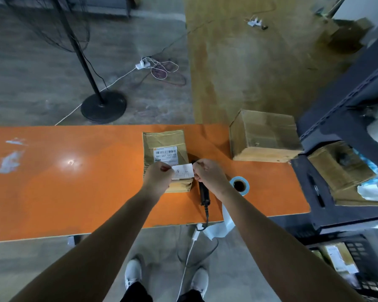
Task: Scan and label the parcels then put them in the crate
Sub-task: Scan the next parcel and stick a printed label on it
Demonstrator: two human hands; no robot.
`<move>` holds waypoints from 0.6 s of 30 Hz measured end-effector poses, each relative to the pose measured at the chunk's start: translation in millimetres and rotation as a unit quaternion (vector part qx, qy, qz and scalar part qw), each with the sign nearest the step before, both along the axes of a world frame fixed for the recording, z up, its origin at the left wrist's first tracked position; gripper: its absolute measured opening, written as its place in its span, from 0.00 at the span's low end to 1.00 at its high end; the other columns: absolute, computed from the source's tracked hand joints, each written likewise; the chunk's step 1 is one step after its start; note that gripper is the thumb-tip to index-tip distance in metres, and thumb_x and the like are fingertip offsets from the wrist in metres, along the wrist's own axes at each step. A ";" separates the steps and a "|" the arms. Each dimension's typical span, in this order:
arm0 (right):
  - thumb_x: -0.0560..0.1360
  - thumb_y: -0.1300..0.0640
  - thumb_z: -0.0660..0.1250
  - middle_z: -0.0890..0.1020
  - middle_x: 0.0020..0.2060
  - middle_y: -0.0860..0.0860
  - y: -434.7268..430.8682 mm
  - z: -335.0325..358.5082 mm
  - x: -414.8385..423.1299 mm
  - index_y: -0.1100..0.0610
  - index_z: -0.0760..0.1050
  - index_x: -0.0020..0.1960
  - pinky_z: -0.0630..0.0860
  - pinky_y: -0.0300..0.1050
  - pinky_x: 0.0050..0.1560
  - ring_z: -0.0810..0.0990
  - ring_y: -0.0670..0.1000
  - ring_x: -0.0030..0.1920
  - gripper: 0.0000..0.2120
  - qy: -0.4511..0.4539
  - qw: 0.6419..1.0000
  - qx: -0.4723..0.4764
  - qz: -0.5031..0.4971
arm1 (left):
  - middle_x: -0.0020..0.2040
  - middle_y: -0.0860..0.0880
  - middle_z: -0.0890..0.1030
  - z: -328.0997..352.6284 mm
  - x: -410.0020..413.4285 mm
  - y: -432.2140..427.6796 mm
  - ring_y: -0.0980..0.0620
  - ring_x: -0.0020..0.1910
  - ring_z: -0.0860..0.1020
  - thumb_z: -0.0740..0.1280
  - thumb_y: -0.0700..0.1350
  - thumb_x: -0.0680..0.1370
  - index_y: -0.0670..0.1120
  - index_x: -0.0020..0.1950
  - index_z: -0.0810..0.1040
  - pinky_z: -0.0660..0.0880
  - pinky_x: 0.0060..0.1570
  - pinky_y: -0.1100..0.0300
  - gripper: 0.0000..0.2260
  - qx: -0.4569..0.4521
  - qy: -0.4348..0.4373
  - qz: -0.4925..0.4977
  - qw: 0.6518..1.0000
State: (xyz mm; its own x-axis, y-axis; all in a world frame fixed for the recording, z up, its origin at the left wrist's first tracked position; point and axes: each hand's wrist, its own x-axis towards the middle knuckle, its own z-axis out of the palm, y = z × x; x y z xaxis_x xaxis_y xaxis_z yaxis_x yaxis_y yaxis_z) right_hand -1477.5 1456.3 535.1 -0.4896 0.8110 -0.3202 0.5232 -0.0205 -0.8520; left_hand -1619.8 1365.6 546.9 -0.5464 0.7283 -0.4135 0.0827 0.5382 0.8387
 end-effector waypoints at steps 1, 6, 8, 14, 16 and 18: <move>0.79 0.53 0.62 0.83 0.36 0.48 -1.3 0.5 -3.9 0.52 0.78 0.47 0.79 0.51 0.50 0.82 0.46 0.38 0.07 -0.004 1.000 0.005 0.002 | 0.34 0.43 0.75 -2.5 -3.6 -1.0 0.47 0.34 0.73 0.62 0.36 0.73 0.37 0.40 0.78 0.70 0.34 0.55 0.06 0.000 0.002 0.001 1.000; 0.79 0.53 0.63 0.83 0.36 0.50 -2.7 -2.3 -17.0 0.54 0.78 0.45 0.73 0.40 0.39 0.80 0.46 0.38 0.08 -0.049 0.996 0.067 0.032 | 0.33 0.45 0.79 -10.8 -18.4 -0.8 0.45 0.35 0.77 0.63 0.38 0.72 0.40 0.39 0.78 0.76 0.36 0.48 0.05 -0.006 0.020 0.015 1.000; 0.80 0.53 0.63 0.82 0.37 0.49 -1.8 -3.7 -20.6 0.55 0.78 0.46 0.70 0.37 0.36 0.78 0.44 0.37 0.08 -0.069 0.993 0.087 0.039 | 0.30 0.46 0.76 -11.4 -22.8 1.0 0.47 0.32 0.74 0.63 0.38 0.71 0.39 0.36 0.77 0.73 0.34 0.50 0.06 -0.006 0.027 0.001 1.000; 0.80 0.55 0.63 0.81 0.39 0.50 -3.7 -5.0 -25.2 0.55 0.77 0.48 0.69 0.36 0.34 0.77 0.46 0.38 0.06 -0.107 0.985 0.125 0.055 | 0.38 0.47 0.76 -16.0 -26.7 3.9 0.47 0.37 0.74 0.67 0.39 0.72 0.41 0.46 0.76 0.65 0.30 0.62 0.04 -0.036 0.064 -0.019 0.997; 0.80 0.55 0.63 0.80 0.38 0.49 -6.2 -7.1 -26.6 0.54 0.76 0.47 0.71 0.37 0.35 0.78 0.47 0.38 0.06 -0.112 0.983 0.133 0.057 | 0.45 0.46 0.78 -18.1 -25.7 1.7 0.46 0.43 0.76 0.67 0.40 0.73 0.42 0.53 0.74 0.69 0.32 0.60 0.10 -0.050 0.086 -0.024 0.995; 0.80 0.55 0.63 0.79 0.37 0.48 -7.0 -9.4 -28.3 0.53 0.75 0.45 0.71 0.37 0.34 0.78 0.46 0.38 0.06 -0.117 0.981 0.143 0.059 | 0.48 0.46 0.79 -20.3 -24.5 0.1 0.45 0.46 0.77 0.67 0.40 0.74 0.42 0.54 0.74 0.74 0.38 0.57 0.10 -0.054 0.114 -0.032 0.992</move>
